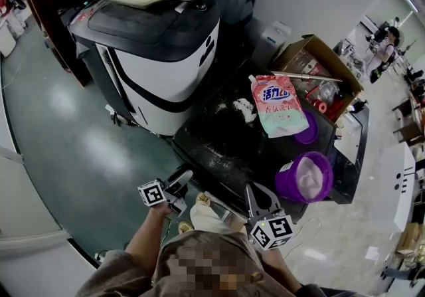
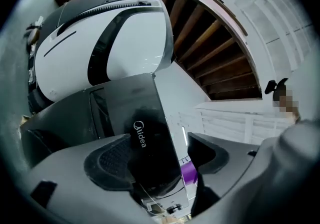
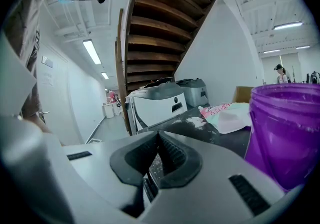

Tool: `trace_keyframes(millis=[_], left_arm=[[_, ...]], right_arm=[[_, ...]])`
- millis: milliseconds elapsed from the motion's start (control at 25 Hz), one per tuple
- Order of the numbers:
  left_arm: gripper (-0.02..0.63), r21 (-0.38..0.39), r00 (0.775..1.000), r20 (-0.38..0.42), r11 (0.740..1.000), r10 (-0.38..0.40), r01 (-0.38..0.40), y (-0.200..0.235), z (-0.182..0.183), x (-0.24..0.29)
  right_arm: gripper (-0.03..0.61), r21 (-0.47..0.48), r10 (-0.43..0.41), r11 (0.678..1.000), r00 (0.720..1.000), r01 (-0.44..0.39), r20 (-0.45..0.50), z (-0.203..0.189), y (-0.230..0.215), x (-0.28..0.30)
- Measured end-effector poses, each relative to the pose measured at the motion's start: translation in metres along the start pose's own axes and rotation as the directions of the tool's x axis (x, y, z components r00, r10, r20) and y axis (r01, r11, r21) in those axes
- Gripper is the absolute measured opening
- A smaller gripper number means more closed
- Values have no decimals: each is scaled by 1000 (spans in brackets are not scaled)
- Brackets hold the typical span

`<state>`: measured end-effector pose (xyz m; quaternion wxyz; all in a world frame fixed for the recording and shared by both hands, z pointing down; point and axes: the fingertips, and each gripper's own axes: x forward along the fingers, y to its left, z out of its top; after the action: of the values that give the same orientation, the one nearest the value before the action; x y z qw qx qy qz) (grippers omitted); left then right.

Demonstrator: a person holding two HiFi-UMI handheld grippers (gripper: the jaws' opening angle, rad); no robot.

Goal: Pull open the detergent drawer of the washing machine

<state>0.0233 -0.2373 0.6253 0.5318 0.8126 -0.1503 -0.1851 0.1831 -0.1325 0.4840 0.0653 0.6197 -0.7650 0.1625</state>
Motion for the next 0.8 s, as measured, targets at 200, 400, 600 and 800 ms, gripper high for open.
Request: trace_keyframes(millis=[200,400,600,800], left_arm=[[351,-39,1000,10,999,25,-25,20,-4,-1],[351,-106,999,49,994,-6,11,31,-4,0],[351,-160,996,82,987,-21,34,39,-4,-3],[351,-144,996,94,989,-5,18,43,1,0]], right_arm=[[3,-13,6,1000,1000,-7,-14,4,-8,9],[3,-31,26,999,999,-27,-33,5,-14,20],[3,-37,50,998,997,-52,-52,5,-13,31],[3,-41,63,997,996,-66,-65,4,-15,38]])
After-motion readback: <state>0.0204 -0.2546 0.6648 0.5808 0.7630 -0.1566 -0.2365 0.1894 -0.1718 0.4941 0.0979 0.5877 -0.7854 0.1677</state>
